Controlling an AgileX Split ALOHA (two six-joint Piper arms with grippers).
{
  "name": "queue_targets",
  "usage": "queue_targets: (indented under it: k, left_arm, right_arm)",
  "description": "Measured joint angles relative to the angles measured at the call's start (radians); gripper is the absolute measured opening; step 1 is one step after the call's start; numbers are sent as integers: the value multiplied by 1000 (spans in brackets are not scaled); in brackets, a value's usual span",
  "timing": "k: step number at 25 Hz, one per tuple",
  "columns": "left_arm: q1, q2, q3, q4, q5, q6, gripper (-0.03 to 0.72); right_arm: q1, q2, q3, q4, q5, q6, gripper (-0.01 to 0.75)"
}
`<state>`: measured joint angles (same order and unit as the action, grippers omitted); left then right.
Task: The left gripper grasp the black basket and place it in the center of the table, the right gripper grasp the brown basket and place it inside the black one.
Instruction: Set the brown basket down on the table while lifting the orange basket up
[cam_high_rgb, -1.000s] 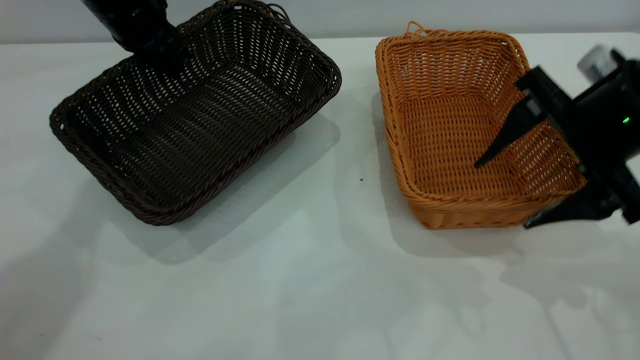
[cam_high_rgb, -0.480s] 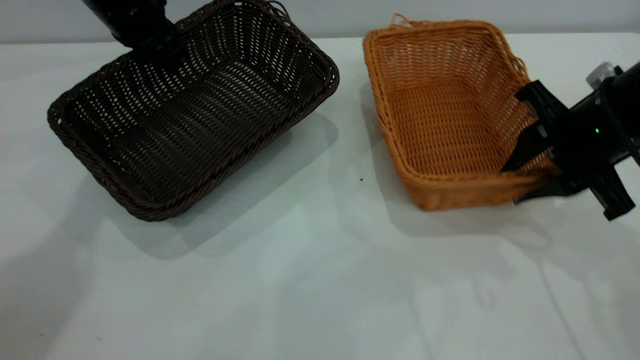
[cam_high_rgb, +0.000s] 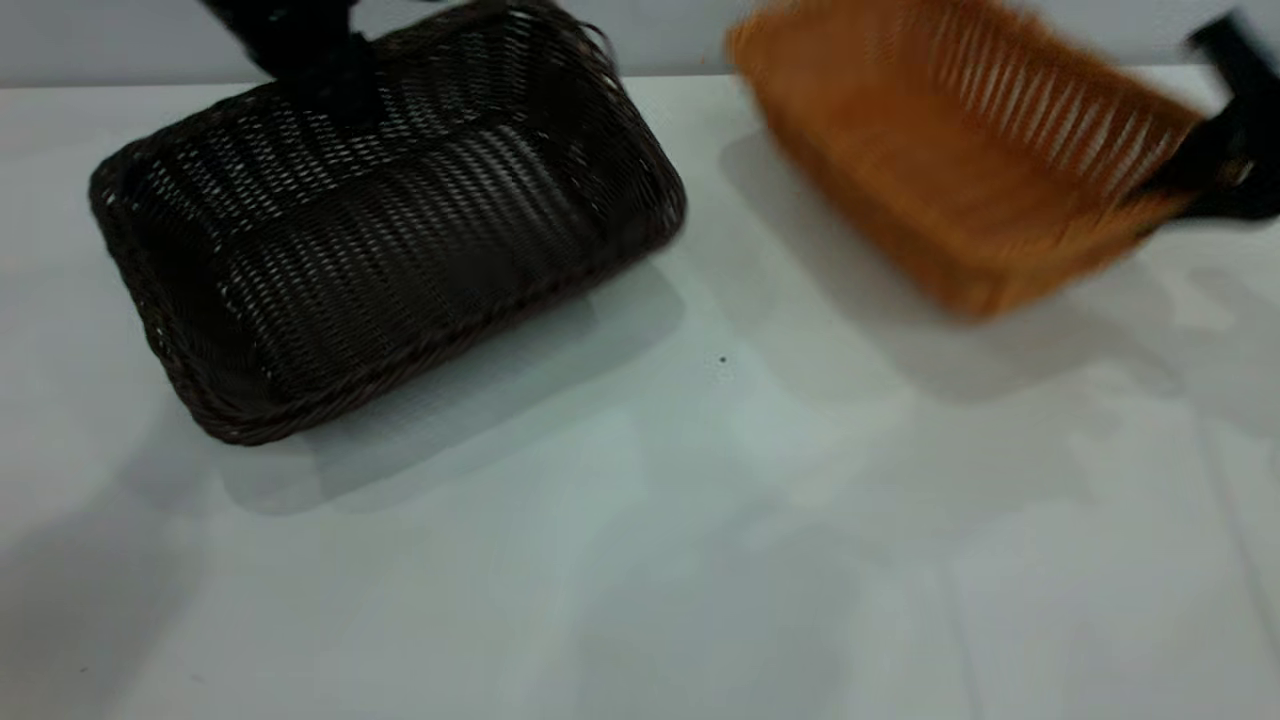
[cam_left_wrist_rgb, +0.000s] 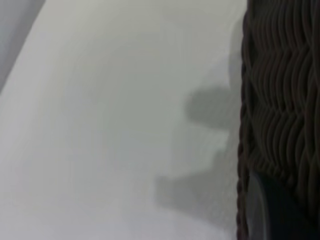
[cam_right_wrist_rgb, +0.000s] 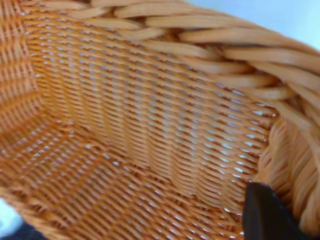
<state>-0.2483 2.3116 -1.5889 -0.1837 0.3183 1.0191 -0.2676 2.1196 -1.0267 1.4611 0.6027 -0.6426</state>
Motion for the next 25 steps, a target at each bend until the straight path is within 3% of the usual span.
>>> queue_targets:
  k: [4, 7, 14, 20, 23, 25]
  left_arm:
    - [-88, 0, -1, -21, 68, 164, 78]
    - [-156, 0, -1, -87, 96, 267, 78]
    - [-293, 5, -1, -141, 97, 398, 78]
    - [-304, 14, -1, -140, 82, 357, 93]
    - [-303, 16, -1, -149, 45, 314, 168]
    - [-303, 16, -1, -156, 13, 303, 273]
  right_arm:
    - [-82, -15, -153, -128, 200, 45, 69]
    - [-104, -16, -239, -266, 278, 108, 69]
    - [-109, -16, -321, -394, 330, 162, 69]
    - [-109, -16, -323, -395, 357, 163, 69]
    - [-109, -16, -323, -395, 370, 164, 69]
    - [-109, -16, -323, -395, 378, 164, 69]
